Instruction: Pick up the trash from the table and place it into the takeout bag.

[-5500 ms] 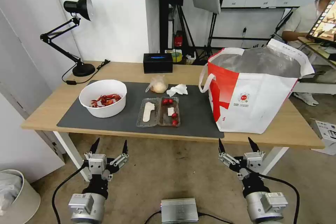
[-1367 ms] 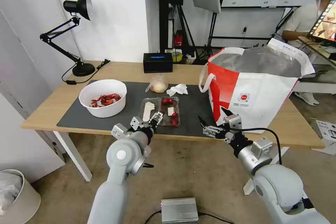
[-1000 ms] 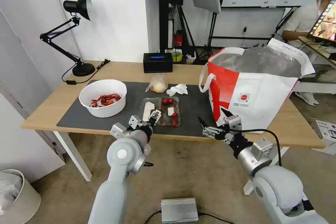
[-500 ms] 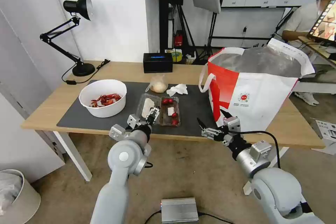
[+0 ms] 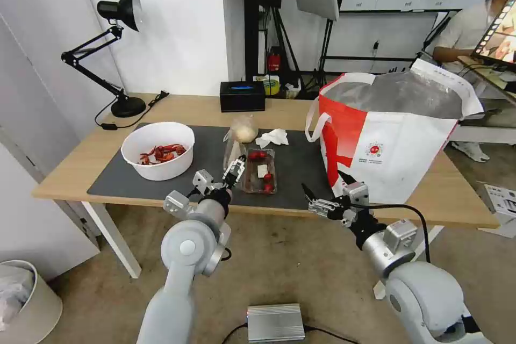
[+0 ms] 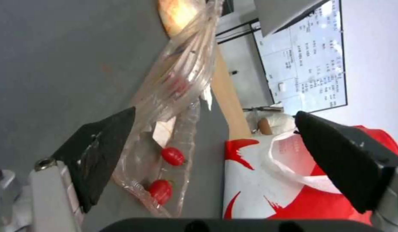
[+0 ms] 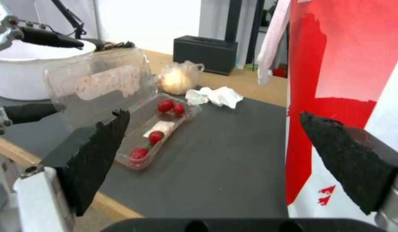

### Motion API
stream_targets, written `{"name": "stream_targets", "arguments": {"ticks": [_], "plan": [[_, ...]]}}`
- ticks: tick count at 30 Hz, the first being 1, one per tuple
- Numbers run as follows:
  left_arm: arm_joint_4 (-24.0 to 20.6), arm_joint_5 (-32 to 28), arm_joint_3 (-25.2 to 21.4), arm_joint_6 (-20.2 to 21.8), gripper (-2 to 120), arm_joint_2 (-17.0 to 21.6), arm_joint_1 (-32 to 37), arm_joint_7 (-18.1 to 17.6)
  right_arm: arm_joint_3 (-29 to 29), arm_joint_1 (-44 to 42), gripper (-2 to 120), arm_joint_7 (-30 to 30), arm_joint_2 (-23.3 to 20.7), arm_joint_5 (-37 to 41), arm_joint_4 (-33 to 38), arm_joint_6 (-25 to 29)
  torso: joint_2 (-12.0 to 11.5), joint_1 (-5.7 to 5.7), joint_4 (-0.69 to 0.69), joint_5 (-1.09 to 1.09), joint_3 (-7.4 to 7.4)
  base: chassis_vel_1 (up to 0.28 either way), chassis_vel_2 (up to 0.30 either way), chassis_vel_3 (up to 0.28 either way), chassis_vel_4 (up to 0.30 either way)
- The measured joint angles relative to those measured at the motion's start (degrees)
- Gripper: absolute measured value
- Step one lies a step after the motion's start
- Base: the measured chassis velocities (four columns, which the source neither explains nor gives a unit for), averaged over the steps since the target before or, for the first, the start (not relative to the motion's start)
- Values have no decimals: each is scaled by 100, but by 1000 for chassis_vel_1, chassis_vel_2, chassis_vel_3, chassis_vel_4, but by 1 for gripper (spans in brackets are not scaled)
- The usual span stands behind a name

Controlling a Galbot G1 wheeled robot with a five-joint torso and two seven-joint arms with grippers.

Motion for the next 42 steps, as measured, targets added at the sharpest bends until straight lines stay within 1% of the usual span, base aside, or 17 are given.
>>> {"name": "stream_targets", "arguments": {"ticks": [8,11,16,19,20,22,27,30,31,33,34,35,38,39,42], "plan": [[-8,18,25,-55,100,-13,12,214,27,-60,100,0,13,-4,37,21,0,0,0,0,0,0,0,0,0],[-15,53,71,-109,100,-61,10,361,31,-69,100,0,23,-5,45,27,0,0,0,0,0,0,0,0,0],[2,87,146,-110,100,-88,22,421,45,-75,100,0,26,-4,50,32,0,0,0,0,0,0,0,0,0],[76,107,339,-97,100,-136,-1,430,143,-125,100,0,22,5,81,42,0,0,0,0,0,0,0,0,0],[76,107,339,-97,100,-136,-1,430,143,-125,100,0,22,5,81,42,0,0,0,0,0,0,0,0,0],[164,253,541,-79,100,-148,-27,489,222,-184,100,-2,23,16,117,54,0,1,-1,1,0,0,0,0,0],[193,382,551,-77,100,-137,-68,534,273,-246,100,-9,18,23,150,75,0,1,0,0,0,0,0,0,0],[208,586,527,-73,100,72,-129,653,322,-310,100,-17,8,32,190,115,0,0,0,0,0,0,0,0,0],[208,586,527,-73,100,72,-129,653,322,-310,100,-17,8,32,190,115,0,0,0,0,0,0,0,0,0],[251,743,542,-58,94,315,-196,768,337,-322,100,-19,-5,36,195,125,0,0,0,0,0,0,0,0,0],[322,975,597,-48,88,545,-257,959,341,-323,100,-20,-16,40,196,128,0,1,0,0,0,0,0,0,0],[322,975,597,-48,88,545,-257,959,341,-323,100,-20,-16,40,196,128,0,1,0,0,0,0,0,0,0],[524,1746,763,-55,77,1084,-421,1464,346,-322,100,-21,-37,49,196,129,0,1,0,-1,0,0,0,0,0],[524,1746,763,-55,77,1084,-421,1464,346,-322,100,-21,-37,49,196,129,0,1,0,-1,0,0,0,0,0],[756,2731,1037,-112,63,1708,-615,2152,364,-295,100,-20,-76,142,194,130,0,1,0,-1,0,0,0,0,0]]}}
